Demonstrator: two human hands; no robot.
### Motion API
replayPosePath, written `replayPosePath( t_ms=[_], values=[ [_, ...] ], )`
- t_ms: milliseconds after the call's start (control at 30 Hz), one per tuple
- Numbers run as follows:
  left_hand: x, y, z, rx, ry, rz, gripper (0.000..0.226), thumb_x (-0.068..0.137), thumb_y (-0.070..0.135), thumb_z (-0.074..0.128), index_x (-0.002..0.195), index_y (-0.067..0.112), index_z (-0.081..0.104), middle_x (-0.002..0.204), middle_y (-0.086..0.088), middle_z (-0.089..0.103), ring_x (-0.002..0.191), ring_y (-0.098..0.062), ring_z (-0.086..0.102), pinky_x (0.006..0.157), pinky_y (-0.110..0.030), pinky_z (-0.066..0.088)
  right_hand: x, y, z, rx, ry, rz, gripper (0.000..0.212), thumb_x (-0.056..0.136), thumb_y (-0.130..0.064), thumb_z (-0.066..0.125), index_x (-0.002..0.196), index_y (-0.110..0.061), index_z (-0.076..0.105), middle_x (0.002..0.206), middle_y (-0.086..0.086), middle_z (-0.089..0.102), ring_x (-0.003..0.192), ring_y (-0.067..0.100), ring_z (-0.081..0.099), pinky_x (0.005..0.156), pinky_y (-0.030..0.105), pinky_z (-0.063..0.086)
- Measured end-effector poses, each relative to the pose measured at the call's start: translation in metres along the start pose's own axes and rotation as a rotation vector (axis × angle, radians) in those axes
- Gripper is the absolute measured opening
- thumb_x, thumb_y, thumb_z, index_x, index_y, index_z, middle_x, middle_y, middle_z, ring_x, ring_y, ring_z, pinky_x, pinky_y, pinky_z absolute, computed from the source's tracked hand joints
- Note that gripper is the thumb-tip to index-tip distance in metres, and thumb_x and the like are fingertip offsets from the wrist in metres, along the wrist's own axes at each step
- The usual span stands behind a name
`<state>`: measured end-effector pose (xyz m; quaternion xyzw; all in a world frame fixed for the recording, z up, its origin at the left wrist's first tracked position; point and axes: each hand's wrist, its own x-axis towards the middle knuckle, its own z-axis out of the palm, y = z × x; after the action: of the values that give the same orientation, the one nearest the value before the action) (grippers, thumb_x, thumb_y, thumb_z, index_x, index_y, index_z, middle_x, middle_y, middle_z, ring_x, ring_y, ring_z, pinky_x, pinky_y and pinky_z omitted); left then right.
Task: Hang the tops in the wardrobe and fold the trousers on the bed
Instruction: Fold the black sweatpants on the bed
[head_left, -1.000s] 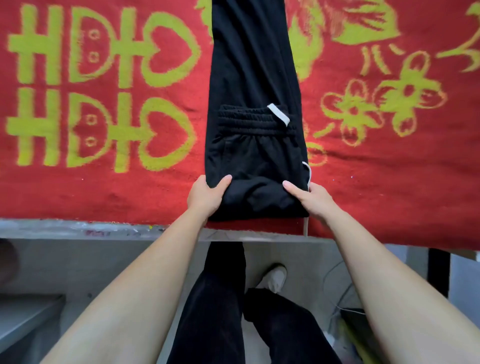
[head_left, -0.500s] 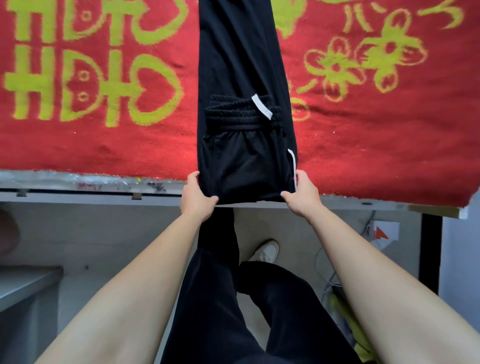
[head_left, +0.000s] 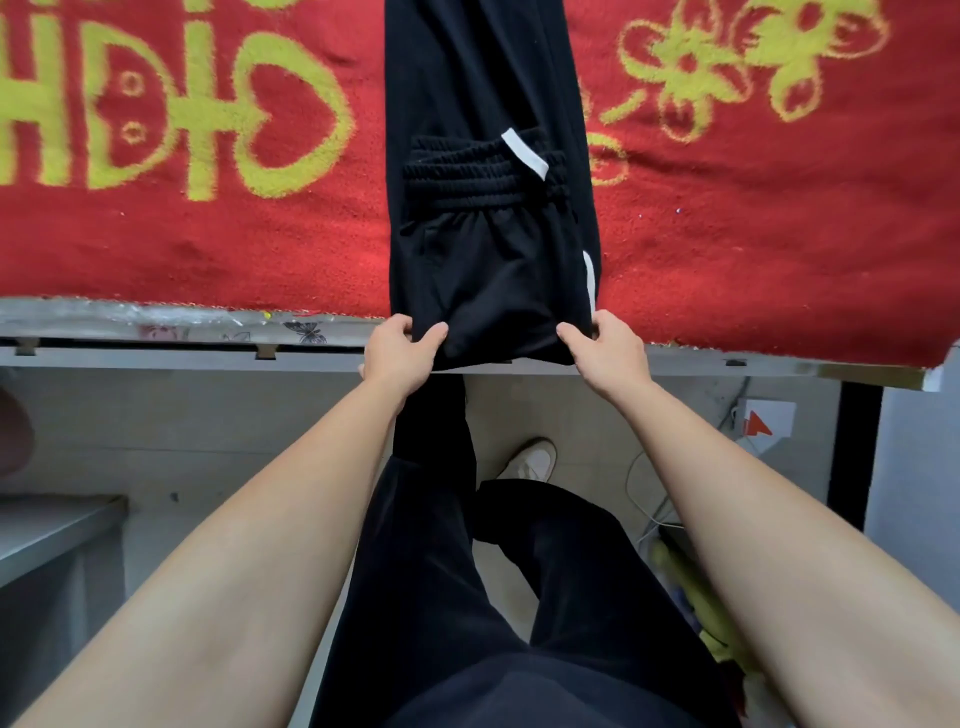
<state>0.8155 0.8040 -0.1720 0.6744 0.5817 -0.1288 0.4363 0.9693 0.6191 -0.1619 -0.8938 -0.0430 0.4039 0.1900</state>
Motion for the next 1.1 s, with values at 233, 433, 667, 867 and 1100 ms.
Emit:
replayPosePath(
  t_ms=[233, 433, 667, 867, 1100],
  values=[
    [0.002, -0.019, -0.002, -0.324, -0.122, -0.183, 0.042, 0.079, 0.035, 0.079, 0.062, 0.020, 0.044, 0.068, 0.006, 0.057, 0.066, -0.013, 0.052, 0.059, -0.018, 0.045, 0.010, -0.001, 0.007, 0.170, -0.067, 0.257, 0.030, 0.077, -0.042, 0.073, 0.090, -0.016, 0.065, 0.089, -0.001, 0.063, 0.097, 0.027, 0.059, 0.070, 0.030, 0.045],
    [-0.021, -0.012, -0.035, -0.611, -0.363, -0.340, 0.031, 0.080, 0.015, 0.077, 0.104, 0.010, 0.059, 0.105, -0.015, 0.068, 0.098, -0.026, 0.065, 0.082, -0.039, 0.057, -0.019, -0.003, -0.028, 0.283, -0.285, 0.317, 0.031, 0.057, -0.041, 0.078, 0.075, -0.018, 0.067, 0.069, 0.001, 0.060, 0.060, 0.014, 0.056, 0.058, 0.024, 0.047],
    [-0.091, 0.027, -0.093, -0.621, -0.492, -0.560, 0.018, 0.085, 0.014, 0.072, 0.102, 0.009, 0.066, 0.105, -0.012, 0.067, 0.094, -0.023, 0.065, 0.071, -0.035, 0.060, -0.092, -0.030, -0.093, 0.294, -0.546, 0.410, 0.020, 0.072, -0.031, 0.073, 0.081, -0.026, 0.056, 0.065, -0.003, 0.052, 0.048, 0.010, 0.049, 0.048, 0.017, 0.040],
    [-0.043, 0.117, -0.140, -0.673, -0.375, -0.533, 0.011, 0.089, 0.016, 0.064, 0.086, 0.010, 0.056, 0.085, -0.010, 0.057, 0.071, -0.018, 0.060, 0.046, -0.026, 0.057, -0.051, -0.127, -0.148, 0.579, -0.395, 0.382, 0.011, 0.085, -0.019, 0.065, 0.091, -0.014, 0.057, 0.060, 0.003, 0.063, 0.041, 0.008, 0.056, 0.032, 0.015, 0.035],
    [0.061, 0.199, -0.155, -0.893, -0.130, -0.267, 0.042, 0.095, 0.033, 0.053, 0.132, 0.013, 0.047, 0.121, -0.012, 0.055, 0.106, -0.027, 0.062, 0.079, -0.039, 0.058, 0.047, -0.217, -0.151, 0.907, -0.151, 0.242, 0.033, 0.098, -0.035, 0.057, 0.122, -0.013, 0.055, 0.102, 0.012, 0.065, 0.083, 0.020, 0.071, 0.055, 0.025, 0.058]
  ],
)
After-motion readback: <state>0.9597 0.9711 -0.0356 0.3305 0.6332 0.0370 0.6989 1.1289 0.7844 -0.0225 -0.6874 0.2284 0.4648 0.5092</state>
